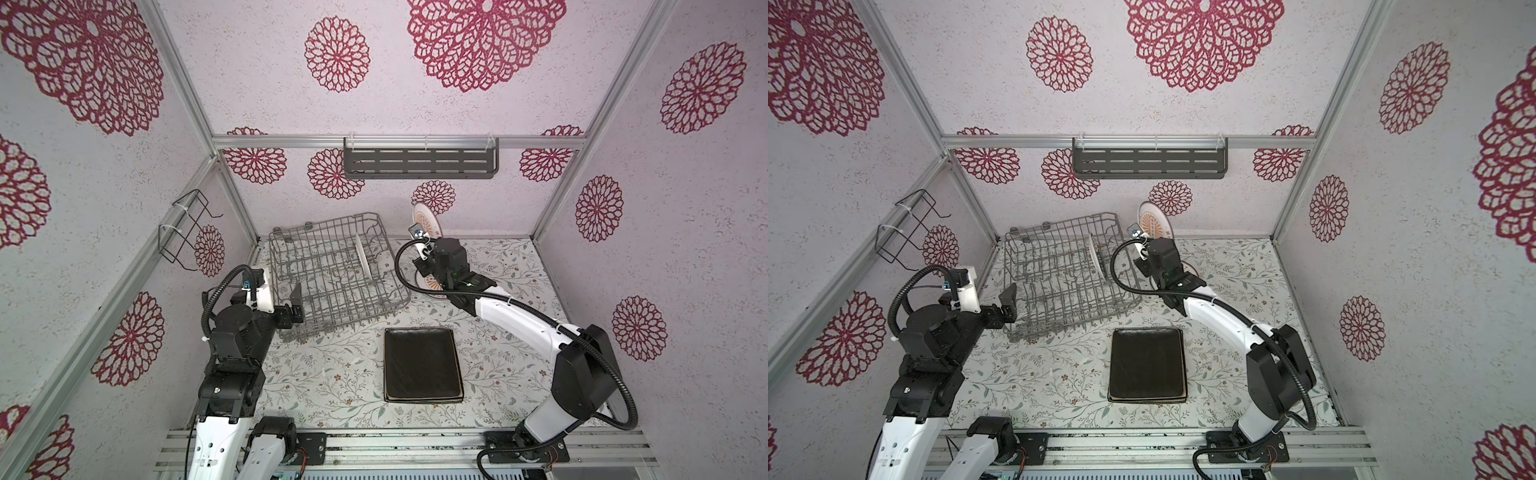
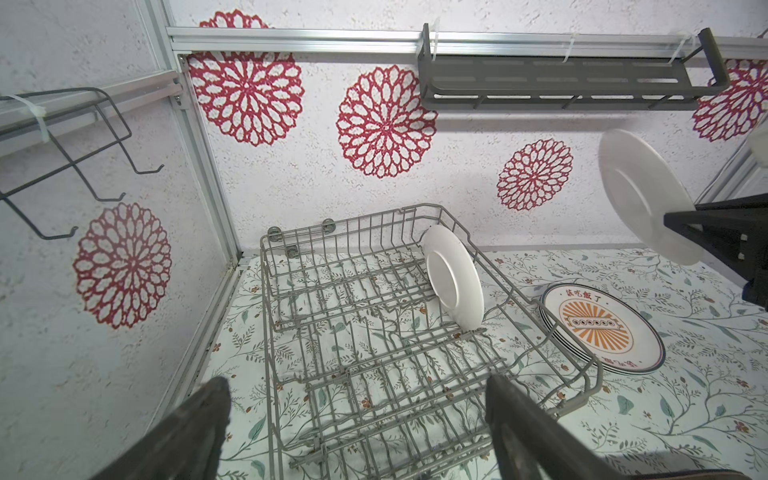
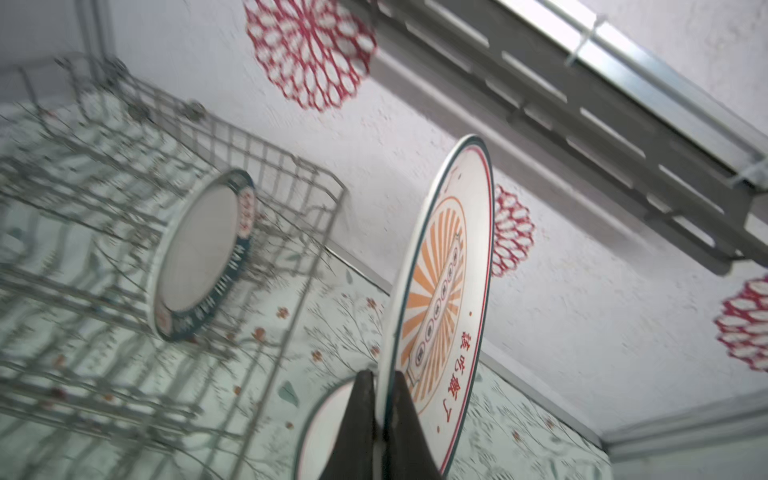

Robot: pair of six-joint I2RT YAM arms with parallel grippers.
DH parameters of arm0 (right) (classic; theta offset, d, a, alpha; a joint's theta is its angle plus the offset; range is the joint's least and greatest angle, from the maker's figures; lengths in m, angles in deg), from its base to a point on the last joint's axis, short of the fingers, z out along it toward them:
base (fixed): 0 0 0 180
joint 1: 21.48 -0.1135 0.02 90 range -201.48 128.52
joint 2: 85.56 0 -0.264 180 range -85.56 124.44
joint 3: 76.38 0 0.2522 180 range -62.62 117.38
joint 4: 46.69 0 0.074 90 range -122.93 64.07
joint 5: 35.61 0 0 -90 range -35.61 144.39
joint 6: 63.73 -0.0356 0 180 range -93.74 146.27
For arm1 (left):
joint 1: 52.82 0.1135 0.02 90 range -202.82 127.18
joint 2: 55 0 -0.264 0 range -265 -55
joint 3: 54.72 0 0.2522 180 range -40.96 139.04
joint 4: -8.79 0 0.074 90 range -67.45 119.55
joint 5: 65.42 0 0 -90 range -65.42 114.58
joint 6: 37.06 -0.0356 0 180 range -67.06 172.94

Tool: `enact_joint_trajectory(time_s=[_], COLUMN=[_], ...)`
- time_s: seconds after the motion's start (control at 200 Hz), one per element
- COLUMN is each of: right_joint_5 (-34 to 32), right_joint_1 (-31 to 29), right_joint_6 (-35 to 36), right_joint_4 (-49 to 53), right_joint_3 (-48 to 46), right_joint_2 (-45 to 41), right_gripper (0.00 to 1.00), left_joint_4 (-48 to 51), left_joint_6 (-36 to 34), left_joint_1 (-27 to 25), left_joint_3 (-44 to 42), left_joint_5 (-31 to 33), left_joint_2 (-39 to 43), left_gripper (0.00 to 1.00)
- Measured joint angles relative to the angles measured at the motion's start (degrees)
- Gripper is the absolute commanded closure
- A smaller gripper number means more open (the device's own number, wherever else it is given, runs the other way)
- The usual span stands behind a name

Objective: Unload the plates from the dish rack
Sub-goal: 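Lift the sunburst plate from the rack with the right gripper toward the table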

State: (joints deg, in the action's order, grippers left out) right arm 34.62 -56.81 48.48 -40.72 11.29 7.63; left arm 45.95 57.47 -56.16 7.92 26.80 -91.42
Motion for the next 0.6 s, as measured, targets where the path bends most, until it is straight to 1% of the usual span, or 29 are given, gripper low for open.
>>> enact_joint_trajectory(time_s=[0.11, 0.245, 0.31, 0.44, 0.495, 0.6], right_joint_5=[-2.93, -4.24, -4.26, -4.0, -3.98, -4.02], right_joint_1=[1.97, 1.64, 1.6, 1.57, 1.6, 1.6], right_joint_6=[4.33, 8.94, 10.82, 12.98, 13.7, 14.84], right_joint_4=[4.0, 7.21, 8.37, 11.37, 12.31, 13.25], right_joint_3=[-3.04, -4.13, -4.09, -1.81, 0.15, 3.56], right_joint_2=[1.88, 7.17, 9.66, 13.31, 14.88, 17.42], right_gripper=[0.99, 0.99, 0.99, 0.99, 0.99, 0.99], left_joint_4=[0.0, -0.59, -1.22, -1.22, -0.24, 2.38], left_joint_6=[0.0, -0.46, -0.94, -1.92, -2.38, -2.82], left_joint_1=[0.0, 0.0, -0.13, -0.44, -0.46, -0.48], left_joint_3=[-0.13, -2.58, -5.95, -13.42, -14.64, -15.13], left_joint_5=[-0.55, -5.46, -8.46, -12.98, -14.03, -16.39], left_joint_2=[-0.35, 1.7, 4.79, 14.25, 17.62, 21.09], left_gripper=[0.03, 0.03, 0.03, 0.03, 0.02, 0.03])
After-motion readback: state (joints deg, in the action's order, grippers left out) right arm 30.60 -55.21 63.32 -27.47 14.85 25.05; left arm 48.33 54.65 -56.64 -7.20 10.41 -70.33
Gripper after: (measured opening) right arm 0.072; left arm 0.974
